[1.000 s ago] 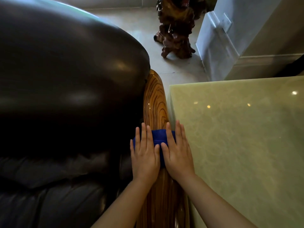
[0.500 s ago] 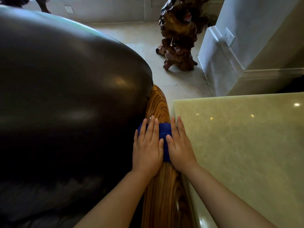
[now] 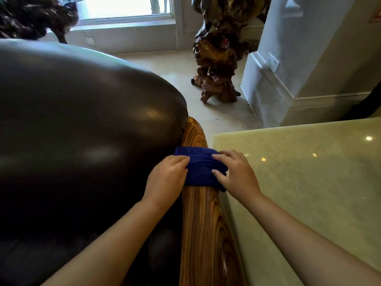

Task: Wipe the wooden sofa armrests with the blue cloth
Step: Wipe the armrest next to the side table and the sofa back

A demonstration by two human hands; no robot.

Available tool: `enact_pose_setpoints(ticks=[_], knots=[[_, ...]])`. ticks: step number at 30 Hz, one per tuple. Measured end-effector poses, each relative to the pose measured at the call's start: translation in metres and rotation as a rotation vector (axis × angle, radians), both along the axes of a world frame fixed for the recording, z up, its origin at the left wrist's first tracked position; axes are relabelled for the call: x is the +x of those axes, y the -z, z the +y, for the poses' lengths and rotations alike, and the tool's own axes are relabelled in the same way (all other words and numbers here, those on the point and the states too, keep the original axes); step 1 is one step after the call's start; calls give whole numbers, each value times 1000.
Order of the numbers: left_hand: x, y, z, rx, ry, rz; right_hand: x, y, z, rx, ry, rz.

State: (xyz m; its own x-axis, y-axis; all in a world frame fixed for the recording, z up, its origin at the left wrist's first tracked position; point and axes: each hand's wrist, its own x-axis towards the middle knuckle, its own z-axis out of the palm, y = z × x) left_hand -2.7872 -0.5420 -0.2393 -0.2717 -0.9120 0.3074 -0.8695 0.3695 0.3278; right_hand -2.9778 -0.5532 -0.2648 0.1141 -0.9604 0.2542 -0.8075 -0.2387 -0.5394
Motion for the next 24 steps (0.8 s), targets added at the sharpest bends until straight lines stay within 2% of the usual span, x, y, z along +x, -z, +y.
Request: enact_pose_setpoints(ticks=[4, 7, 13, 19, 24], knots=[[-7, 10, -15, 280, 26, -107, 3, 8, -7, 261, -154, -40], [-8, 9, -26, 375, 29, -85, 2, 11, -11, 359, -185, -149], [-9, -1, -28, 358, -26, 42, 3, 11, -6, 317, -81, -274], [-15, -5, -23, 277, -60, -100, 7, 6, -1, 299, 9, -196], [-21, -4, -13, 252, -57, -127, 15, 2, 10, 218, 79, -131]])
